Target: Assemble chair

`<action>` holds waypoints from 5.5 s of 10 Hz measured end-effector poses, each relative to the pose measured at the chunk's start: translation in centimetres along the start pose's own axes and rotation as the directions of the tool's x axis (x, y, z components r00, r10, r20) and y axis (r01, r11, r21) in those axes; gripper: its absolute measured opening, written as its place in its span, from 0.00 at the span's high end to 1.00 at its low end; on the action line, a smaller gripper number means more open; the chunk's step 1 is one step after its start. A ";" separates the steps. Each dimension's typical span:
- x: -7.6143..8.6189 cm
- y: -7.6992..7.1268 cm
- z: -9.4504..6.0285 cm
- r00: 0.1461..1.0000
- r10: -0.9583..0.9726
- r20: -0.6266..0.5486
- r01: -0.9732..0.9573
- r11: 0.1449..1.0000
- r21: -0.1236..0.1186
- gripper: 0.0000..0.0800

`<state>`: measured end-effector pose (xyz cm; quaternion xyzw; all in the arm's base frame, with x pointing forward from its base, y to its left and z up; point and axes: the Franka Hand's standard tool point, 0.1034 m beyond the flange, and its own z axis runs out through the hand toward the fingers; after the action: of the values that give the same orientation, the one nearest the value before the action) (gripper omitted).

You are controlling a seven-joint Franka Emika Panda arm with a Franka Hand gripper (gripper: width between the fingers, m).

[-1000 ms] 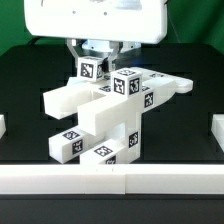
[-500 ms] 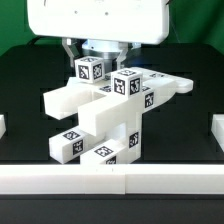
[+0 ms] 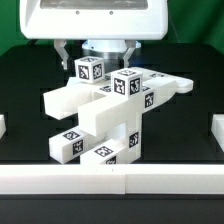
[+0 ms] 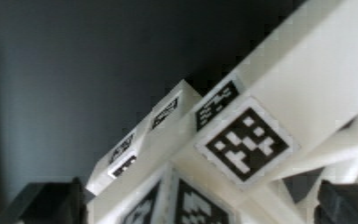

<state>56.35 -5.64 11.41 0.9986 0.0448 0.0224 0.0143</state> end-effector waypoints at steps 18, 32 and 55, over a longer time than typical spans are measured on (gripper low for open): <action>-0.1 1.3 -0.1 0.876 -0.482 0.019 0.482 0.875 -0.030 0.64; 0.2 0.7 0.2 0.749 0.662 -0.010 -0.661 0.749 0.048 0.64; 0.8 2.0 0.1 0.997 -0.035 -0.065 0.035 0.999 -0.003 0.19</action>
Offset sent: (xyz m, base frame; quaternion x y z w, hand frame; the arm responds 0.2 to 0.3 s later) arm 0.0043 -0.0012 -0.0005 0.0119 0.0046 -0.2227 0.9748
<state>57.34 -7.51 11.45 0.9964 0.0625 0.0546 0.0142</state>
